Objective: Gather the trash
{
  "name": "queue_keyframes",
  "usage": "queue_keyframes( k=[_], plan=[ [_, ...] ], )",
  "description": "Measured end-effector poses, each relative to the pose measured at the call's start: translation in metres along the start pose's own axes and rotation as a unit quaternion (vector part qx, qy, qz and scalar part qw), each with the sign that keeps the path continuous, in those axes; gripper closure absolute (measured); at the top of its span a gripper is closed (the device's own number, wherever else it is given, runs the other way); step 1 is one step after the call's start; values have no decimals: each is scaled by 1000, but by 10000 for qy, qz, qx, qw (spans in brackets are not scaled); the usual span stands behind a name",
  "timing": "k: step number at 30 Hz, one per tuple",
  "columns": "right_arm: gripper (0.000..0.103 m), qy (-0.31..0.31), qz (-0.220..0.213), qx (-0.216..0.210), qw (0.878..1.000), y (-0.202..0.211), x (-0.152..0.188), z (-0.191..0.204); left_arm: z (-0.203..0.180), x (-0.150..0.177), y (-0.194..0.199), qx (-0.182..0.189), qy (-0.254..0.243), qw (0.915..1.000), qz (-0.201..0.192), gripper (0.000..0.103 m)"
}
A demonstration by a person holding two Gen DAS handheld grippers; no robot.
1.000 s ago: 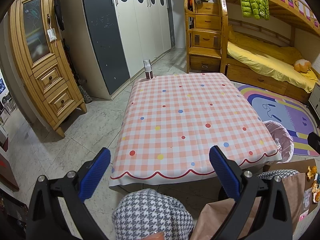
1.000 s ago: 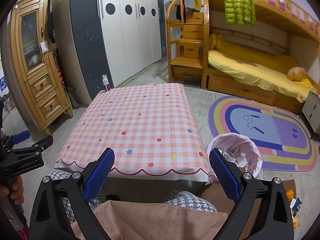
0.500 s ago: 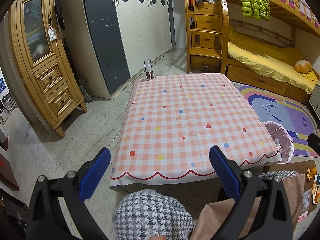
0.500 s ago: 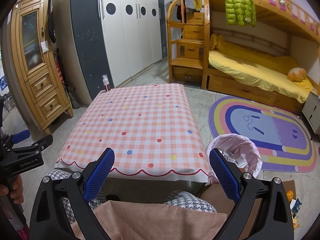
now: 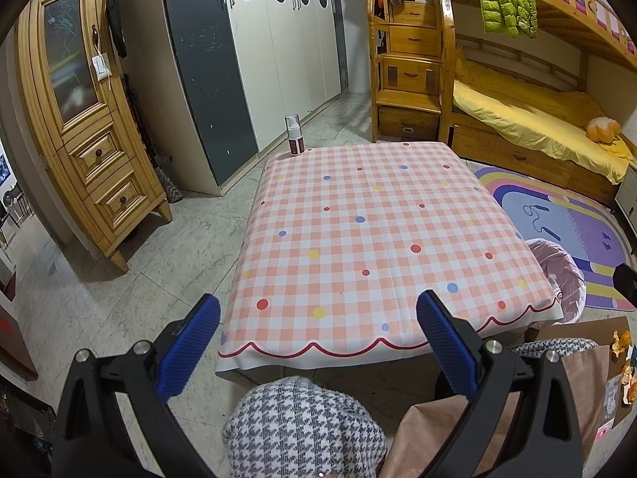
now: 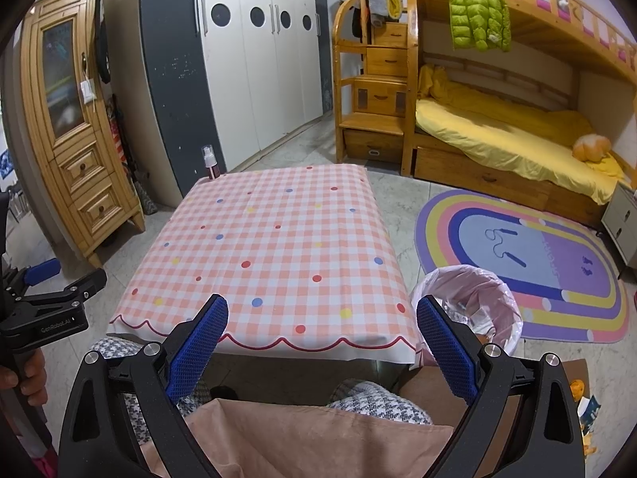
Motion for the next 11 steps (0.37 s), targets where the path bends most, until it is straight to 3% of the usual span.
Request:
queue_keyframes(
  k=[7, 11],
  plan=[
    [8, -190, -116, 92, 9997, 1, -1, -18, -5, 0, -8, 13, -88, 10000, 42, 7],
    [8, -443, -337, 459, 9974, 5, 0, -56, -12, 2, -17, 104, -176, 9997, 114, 7]
  ],
)
Point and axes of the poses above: each gripper's, at about its wrist camera, not at the fingertips, and y roughly against the way its jaws point, z to its left, x to its underside, the point moved 6 cm from there along -y, roughly the way its jaws point, and after that the axes turned 11 degrees about z, right-handed, at the moved point
